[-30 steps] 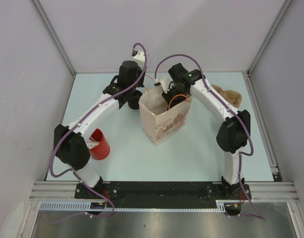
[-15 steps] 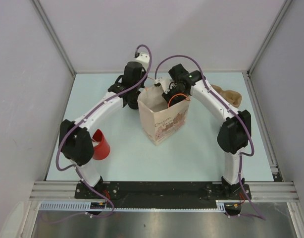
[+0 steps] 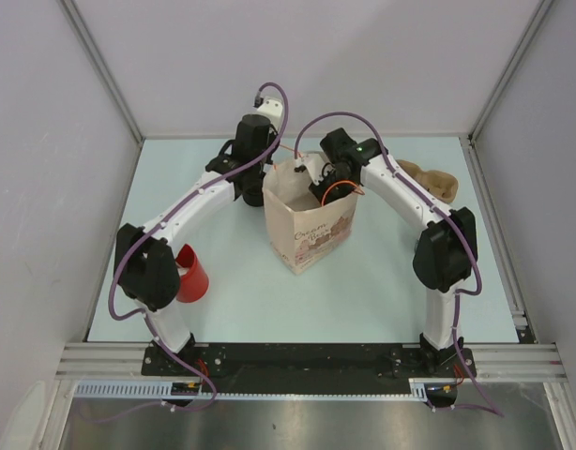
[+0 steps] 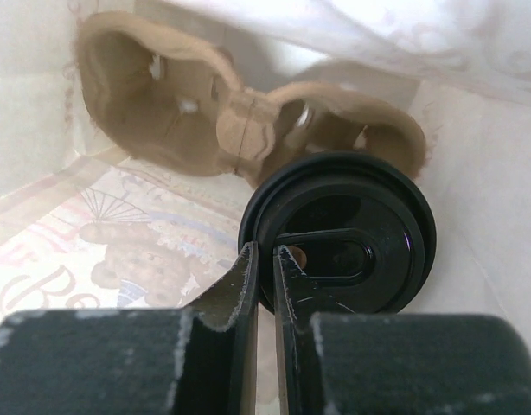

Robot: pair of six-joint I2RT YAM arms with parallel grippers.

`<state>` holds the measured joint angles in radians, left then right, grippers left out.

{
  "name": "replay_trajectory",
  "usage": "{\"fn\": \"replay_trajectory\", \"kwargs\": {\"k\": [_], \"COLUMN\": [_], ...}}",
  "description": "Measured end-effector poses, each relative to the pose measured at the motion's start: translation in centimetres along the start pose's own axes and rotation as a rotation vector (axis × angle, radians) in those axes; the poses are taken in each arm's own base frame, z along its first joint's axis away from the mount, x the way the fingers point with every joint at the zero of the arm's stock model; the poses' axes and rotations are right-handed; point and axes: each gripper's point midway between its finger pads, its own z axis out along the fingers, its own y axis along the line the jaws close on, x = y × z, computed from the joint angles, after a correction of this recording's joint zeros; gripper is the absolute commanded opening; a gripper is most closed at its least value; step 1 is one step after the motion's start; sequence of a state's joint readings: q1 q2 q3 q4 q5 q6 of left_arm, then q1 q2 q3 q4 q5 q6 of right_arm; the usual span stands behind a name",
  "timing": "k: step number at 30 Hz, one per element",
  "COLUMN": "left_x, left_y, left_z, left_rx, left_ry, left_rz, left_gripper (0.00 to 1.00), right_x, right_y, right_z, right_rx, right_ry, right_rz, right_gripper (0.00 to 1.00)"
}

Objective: Pack the takeout coffee

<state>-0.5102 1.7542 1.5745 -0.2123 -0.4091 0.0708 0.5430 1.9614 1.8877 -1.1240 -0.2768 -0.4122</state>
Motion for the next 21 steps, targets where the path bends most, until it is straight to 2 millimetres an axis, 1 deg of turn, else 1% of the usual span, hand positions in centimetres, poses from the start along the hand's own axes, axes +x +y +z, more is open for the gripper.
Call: {"fn": "replay_trajectory", "kwargs": {"k": [7, 12, 17, 21], "left_x": [-0.6, -2.1, -3.4, -3.7], "left_y": [-0.4, -0.4, -0.7, -1.3], "left_z": [-0.4, -1.5, -2.7, -3.3], "left_rx": [0.035, 0.059, 0.087, 0.116], "left_ry": [-0.016, -0.063, -0.105, -0.123], "left_rz": [-0.006, -0.022, -0.034, -0.034], "left_gripper": [0.00, 0.00, 0.00, 0.00], "right_x": [1.6, 1.8, 2.4, 2.8], "right_y": [0.4, 0.5, 0.8, 1.1], "right_z": [1.1, 1.2, 1.6, 1.7], "right_rx": [-0.024, -0.030, -0.049, -0.058], "right_ry": [0.047, 0.051, 0.068, 0.075], "right_rz": [0.007, 0.009, 0.013, 0.014], "right_gripper": [0.00, 0.00, 0.00, 0.00]}}
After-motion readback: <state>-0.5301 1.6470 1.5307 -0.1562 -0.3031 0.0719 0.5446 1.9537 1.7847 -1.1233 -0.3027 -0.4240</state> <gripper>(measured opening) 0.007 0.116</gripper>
